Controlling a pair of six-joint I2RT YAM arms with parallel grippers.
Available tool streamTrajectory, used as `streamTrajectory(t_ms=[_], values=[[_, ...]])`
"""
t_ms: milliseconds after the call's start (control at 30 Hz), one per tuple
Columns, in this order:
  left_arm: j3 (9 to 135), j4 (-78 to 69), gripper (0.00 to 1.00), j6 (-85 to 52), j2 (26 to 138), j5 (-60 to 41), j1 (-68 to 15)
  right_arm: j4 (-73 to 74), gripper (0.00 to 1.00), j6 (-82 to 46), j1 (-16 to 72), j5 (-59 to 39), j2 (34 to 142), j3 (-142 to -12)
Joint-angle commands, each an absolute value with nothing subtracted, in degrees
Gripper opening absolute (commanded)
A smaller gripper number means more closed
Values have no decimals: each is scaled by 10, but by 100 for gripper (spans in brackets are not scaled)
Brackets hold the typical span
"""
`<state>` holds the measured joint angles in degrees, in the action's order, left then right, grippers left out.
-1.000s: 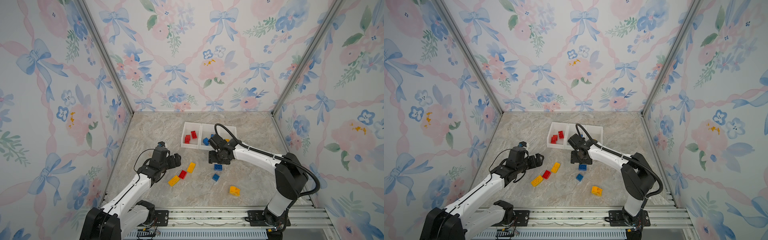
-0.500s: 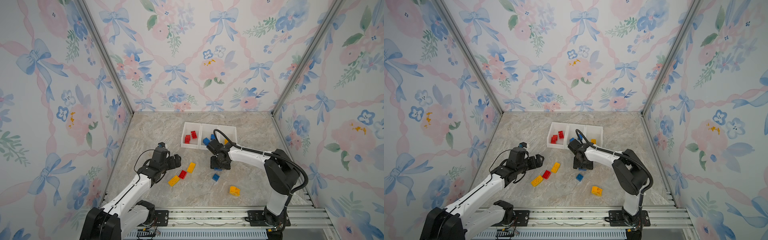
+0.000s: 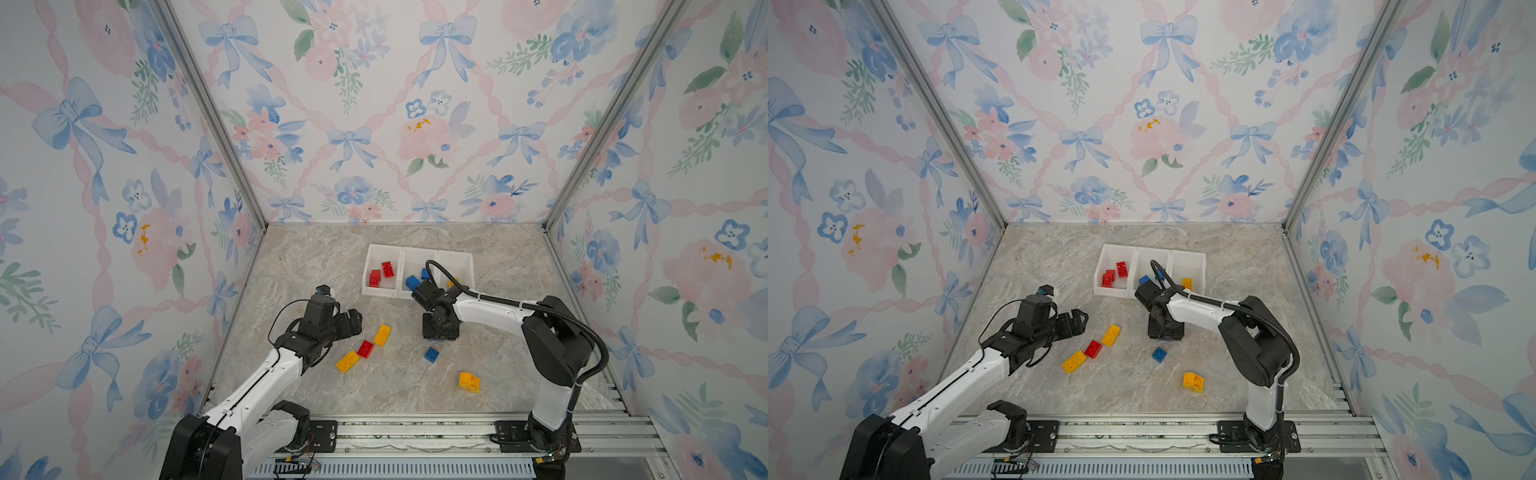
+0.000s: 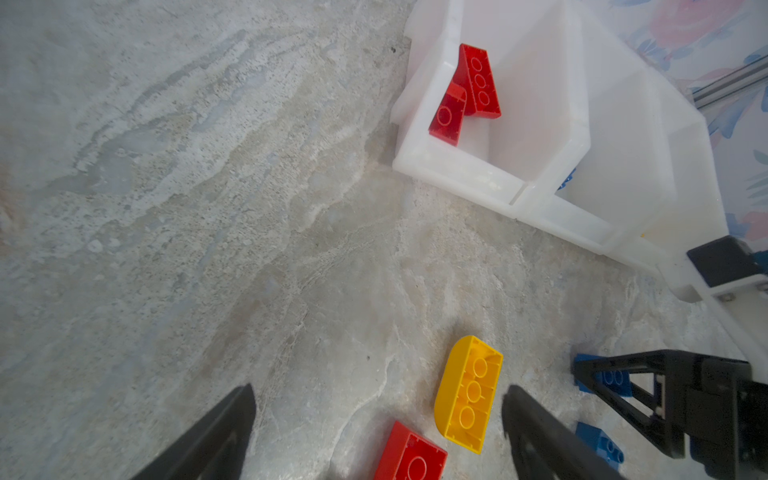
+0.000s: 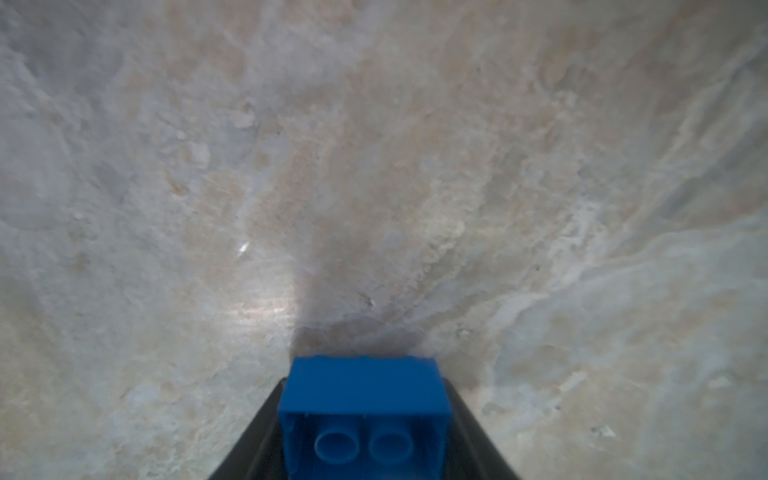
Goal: Sort the legos into containers by color
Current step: 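Move the right gripper down to the large blue brick and grasp it, then carry the large blue brick into the middle compartment and lower it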
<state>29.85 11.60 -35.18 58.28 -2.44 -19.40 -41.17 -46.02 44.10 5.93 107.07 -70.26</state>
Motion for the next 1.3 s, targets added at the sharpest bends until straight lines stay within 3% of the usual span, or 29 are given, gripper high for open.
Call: streamTrajectory(t_ms=[0, 633, 1267], values=[[294, 108, 95, -346, 586, -23, -190, -427, 42, -461, 446, 66, 1074, -715], [296, 107, 95, -344, 586, -22, -188, -474, 38, -393, 443, 111, 1065, -865], [298, 108, 95, -351, 583, -20, -188, -482, 39, -297, 376, 120, 1203, -1081]])
